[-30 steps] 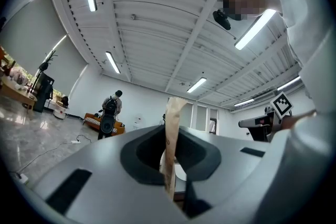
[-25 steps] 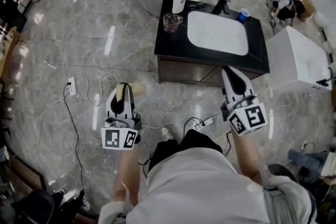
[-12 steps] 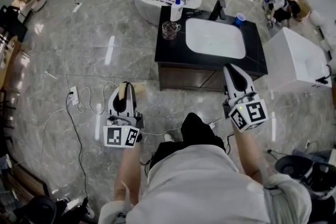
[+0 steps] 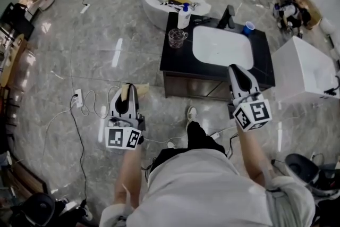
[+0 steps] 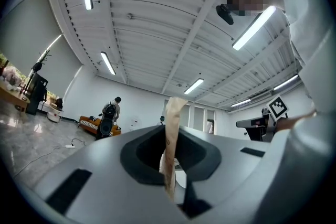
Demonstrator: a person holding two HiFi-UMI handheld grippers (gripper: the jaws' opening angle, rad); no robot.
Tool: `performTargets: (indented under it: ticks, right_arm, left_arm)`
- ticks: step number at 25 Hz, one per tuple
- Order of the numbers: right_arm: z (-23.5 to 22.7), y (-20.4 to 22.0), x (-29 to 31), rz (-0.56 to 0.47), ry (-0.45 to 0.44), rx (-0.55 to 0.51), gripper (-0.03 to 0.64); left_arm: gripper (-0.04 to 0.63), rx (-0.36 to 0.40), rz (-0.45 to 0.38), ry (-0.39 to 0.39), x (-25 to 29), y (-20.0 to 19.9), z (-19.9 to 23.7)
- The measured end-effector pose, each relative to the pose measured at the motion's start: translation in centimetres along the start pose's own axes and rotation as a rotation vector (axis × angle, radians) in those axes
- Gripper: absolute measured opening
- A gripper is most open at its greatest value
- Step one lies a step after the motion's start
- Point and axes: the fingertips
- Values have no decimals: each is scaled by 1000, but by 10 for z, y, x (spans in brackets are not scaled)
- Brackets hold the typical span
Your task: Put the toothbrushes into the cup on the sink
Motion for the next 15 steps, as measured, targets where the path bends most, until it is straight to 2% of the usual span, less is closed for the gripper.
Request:
performTargets:
  ticks: [9, 15]
  right_arm:
    - [-53, 8, 59, -5, -57, 45, 51]
    - [-74, 14, 87, 0, -76, 63, 51]
  left_arm:
    - [29, 22, -17, 3, 81, 7, -14]
    - [29, 18, -17, -14, 114, 12, -9]
Point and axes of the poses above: the fingertips, and each gripper's own axes: x forward along the fingers, z to its left, y out of its underside
